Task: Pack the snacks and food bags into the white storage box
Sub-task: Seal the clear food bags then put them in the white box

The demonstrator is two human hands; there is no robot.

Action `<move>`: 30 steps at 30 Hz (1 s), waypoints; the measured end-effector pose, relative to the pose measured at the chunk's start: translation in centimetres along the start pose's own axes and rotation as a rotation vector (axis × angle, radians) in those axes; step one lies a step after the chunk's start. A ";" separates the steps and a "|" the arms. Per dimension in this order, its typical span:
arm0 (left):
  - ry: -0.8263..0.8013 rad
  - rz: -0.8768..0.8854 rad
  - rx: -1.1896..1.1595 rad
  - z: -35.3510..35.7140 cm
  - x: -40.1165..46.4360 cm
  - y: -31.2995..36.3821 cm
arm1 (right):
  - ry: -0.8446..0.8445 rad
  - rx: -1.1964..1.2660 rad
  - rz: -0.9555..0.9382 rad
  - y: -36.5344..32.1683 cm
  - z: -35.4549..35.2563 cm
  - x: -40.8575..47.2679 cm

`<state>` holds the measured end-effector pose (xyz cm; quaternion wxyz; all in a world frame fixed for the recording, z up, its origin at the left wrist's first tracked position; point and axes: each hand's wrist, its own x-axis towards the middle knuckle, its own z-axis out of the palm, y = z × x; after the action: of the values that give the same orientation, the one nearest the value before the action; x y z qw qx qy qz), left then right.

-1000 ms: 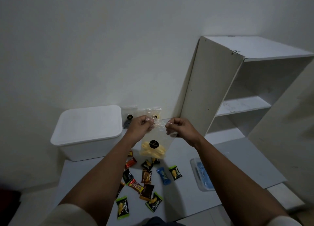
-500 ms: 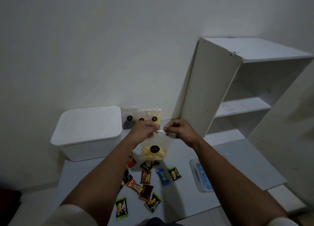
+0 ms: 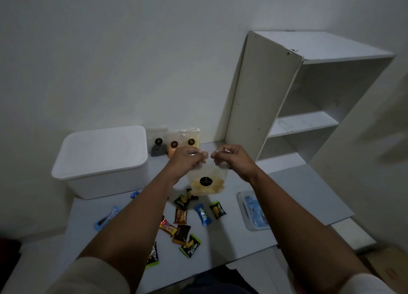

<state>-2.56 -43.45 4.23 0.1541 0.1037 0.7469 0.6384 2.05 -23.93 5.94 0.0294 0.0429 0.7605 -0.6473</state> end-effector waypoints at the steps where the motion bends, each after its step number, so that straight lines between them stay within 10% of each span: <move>1: -0.007 0.001 0.012 0.3 -0.1 0.1 | -0.006 0.005 0.005 0.2 -0.2 -0.2; 30: 0.313 -0.006 -0.089 19.1 -1.8 3.4 | -0.089 0.150 0.039 3.3 -18.9 -4.7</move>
<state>5.88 -25.96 5.12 0.0423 -0.0060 0.7331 0.6787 7.25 -4.84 6.23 0.0723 0.0310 0.7069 -0.7030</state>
